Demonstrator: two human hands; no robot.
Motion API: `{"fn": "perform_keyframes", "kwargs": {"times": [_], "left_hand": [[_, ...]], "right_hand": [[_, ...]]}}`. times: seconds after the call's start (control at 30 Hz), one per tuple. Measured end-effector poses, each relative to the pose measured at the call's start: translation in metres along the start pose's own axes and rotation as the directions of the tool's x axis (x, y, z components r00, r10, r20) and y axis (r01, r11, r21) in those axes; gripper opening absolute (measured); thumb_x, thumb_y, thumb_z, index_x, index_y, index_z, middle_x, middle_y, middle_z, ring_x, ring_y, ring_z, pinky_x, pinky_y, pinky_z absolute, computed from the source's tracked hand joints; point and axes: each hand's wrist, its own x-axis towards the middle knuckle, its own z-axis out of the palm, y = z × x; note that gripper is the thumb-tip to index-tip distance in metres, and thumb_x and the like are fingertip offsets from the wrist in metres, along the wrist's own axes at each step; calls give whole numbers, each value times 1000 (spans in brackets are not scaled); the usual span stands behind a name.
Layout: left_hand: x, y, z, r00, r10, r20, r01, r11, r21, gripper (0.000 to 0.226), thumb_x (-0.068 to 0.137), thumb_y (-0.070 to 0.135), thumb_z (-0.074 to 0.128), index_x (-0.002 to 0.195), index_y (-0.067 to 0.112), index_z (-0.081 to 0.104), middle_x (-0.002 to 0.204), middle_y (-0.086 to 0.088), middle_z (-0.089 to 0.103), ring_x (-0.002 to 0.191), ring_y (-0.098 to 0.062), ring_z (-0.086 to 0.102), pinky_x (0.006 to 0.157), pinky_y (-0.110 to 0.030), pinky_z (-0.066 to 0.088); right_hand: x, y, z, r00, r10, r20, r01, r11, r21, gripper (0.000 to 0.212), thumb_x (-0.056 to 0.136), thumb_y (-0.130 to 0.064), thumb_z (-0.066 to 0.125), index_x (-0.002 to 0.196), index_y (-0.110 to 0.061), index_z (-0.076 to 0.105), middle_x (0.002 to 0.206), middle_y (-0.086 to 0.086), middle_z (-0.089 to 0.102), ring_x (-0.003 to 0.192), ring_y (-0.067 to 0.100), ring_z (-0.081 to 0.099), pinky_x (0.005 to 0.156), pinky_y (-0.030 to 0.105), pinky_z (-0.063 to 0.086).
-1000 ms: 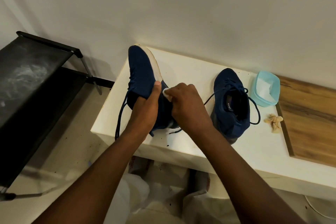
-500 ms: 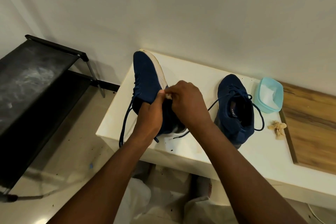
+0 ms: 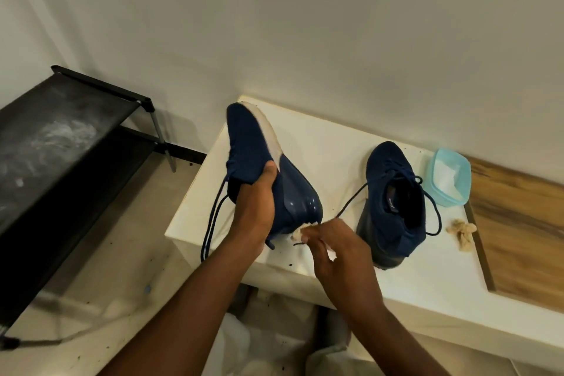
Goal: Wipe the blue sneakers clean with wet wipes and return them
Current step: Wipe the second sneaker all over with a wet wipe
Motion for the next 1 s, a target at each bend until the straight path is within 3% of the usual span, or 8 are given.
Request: {"fn": "perform_keyframes", "kwargs": {"times": [0.13, 0.23, 0.4, 0.47, 0.63, 0.8, 0.9, 1.0], "left_hand": [[-13, 18, -4, 991, -97, 93, 115, 970, -213, 53, 92, 60, 58, 128, 21, 60, 113, -9, 72, 101, -33, 68, 93, -57, 53], [-21, 27, -8, 963, 17, 269, 71, 946, -316, 50, 89, 56, 65, 117, 15, 69, 104, -13, 76, 98, -35, 73, 92, -56, 56], [-36, 38, -7, 930, 69, 362, 96, 903, -419, 33, 93, 41, 65, 109, 14, 73, 96, -11, 75, 86, -30, 72, 86, -50, 56], [-38, 40, -4, 925, 87, 370, 92, 892, -442, 35, 93, 37, 64, 118, 13, 70, 102, -11, 73, 90, -30, 71, 86, -49, 56], [-36, 37, -2, 906, 167, 390, 54, 867, -496, 21, 95, 36, 61, 97, 21, 75, 97, -9, 74, 80, -25, 72, 73, -41, 59], [-38, 19, 0, 865, 76, 495, 193, 862, -469, 37, 99, 39, 54, 122, 14, 69, 109, -14, 73, 93, -29, 72, 86, -43, 59], [-34, 19, 1, 883, 77, 464, 192, 842, -504, 34, 98, 42, 57, 113, 16, 71, 104, -11, 73, 93, -28, 71, 86, -44, 58], [-30, 23, 0, 914, 148, 378, 82, 844, -530, 28, 97, 40, 58, 97, 19, 77, 93, -9, 74, 83, -26, 71, 75, -41, 59]], "right_hand": [[22, -16, -13, 947, 9, -322, 13, 998, 65, 15, 87, 1, 71, 97, -11, 71, 96, 2, 66, 91, 4, 57, 82, 11, 44], [34, -33, -19, 902, -56, -429, 89, 994, 57, 17, 89, 2, 67, 103, -4, 71, 100, 10, 63, 94, 12, 57, 83, 15, 44], [27, -32, -17, 908, -155, -390, 170, 985, 4, 19, 91, -7, 68, 109, -1, 71, 104, 15, 64, 99, 12, 56, 86, 14, 45], [32, -30, -25, 895, -103, -435, 153, 985, 83, 14, 91, -5, 68, 104, -2, 71, 101, 13, 65, 99, 8, 56, 88, 12, 42], [47, -57, -36, 871, 21, -491, 107, 967, 232, 18, 89, 3, 68, 104, -7, 70, 102, 7, 61, 97, 12, 58, 83, 16, 44], [51, -53, -41, 844, -201, -498, 209, 977, -41, 18, 93, -6, 63, 108, -8, 74, 103, 8, 63, 96, 23, 55, 78, 27, 46], [28, -33, -34, 853, -306, -424, 232, 948, -217, 25, 90, -2, 65, 112, -10, 73, 107, 3, 57, 93, 22, 54, 74, 28, 46], [19, -17, -34, 881, -253, -399, 204, 966, -162, 26, 89, 3, 66, 112, -7, 72, 105, 6, 65, 93, 16, 61, 82, 17, 48]]}}
